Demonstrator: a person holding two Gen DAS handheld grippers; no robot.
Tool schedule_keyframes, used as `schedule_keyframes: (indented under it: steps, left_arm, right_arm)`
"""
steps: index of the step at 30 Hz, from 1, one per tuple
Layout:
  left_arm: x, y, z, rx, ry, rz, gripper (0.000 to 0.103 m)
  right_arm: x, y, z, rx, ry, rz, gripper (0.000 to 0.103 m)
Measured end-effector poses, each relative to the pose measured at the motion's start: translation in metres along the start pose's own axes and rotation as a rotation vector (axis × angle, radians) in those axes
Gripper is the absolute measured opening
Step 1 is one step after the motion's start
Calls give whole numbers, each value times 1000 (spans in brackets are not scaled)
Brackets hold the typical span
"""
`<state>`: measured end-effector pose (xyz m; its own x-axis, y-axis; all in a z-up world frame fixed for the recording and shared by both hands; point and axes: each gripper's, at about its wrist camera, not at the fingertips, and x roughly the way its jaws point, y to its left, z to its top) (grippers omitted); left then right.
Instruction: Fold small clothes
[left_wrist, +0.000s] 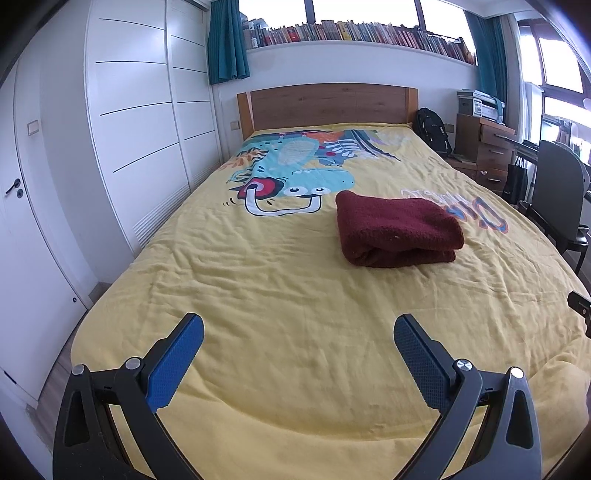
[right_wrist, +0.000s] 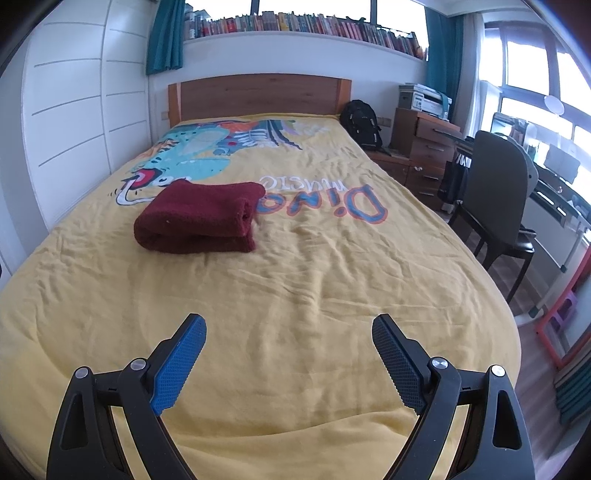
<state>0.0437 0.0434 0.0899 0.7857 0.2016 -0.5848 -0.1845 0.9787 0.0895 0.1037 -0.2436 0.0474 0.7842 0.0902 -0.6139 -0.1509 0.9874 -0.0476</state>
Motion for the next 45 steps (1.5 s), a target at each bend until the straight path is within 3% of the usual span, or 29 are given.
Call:
schedule_keyframes:
  steps: [45]
  left_arm:
    - [23,-1,-9,-3,71,1,102]
  right_arm:
    - [24,-6,0,12,55,-11,92]
